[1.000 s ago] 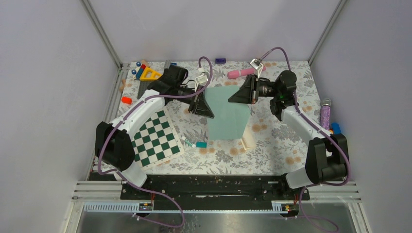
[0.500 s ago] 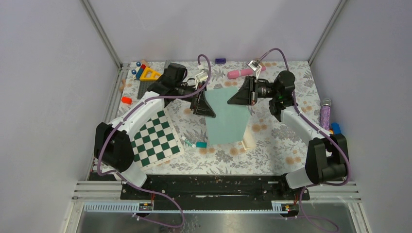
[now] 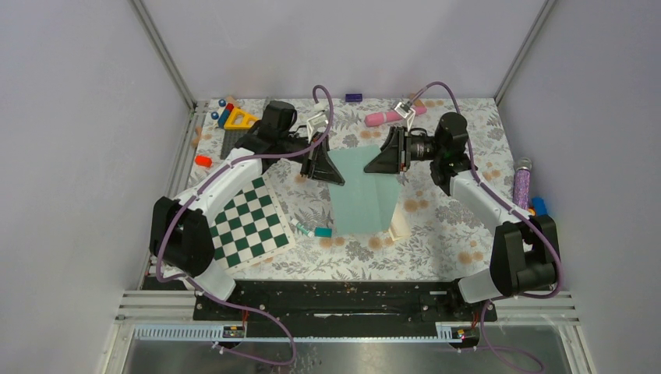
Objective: Place the letter into the envelope and seal it
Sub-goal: Open the envelope.
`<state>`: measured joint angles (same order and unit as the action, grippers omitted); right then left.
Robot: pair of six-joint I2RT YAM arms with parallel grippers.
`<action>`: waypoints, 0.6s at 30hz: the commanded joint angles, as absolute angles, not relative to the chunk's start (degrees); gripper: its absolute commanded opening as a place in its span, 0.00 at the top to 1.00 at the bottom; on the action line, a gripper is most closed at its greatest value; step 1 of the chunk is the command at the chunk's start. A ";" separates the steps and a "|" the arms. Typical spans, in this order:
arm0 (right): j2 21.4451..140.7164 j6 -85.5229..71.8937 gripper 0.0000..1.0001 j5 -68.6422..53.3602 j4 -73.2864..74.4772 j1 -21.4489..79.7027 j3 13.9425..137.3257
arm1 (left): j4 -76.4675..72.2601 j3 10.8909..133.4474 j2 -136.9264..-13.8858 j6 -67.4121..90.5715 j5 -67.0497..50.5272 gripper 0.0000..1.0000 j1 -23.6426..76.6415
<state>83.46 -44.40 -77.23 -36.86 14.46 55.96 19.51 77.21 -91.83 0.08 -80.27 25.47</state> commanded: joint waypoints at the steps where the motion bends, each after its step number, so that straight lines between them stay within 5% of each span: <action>1: 83.17 -37.53 0.57 -77.26 -30.91 15.12 58.43 | 16.61 76.81 -88.65 -0.18 -86.35 1.00 25.31; 9: 82.42 -20.52 0.53 -74.89 -11.49 15.12 61.94 | 16.62 76.38 -88.20 -0.18 -88.98 1.00 25.39; 18: 83.81 -32.30 0.49 -75.84 -25.35 16.15 59.57 | 16.61 76.06 -88.22 -0.18 -89.19 1.00 26.33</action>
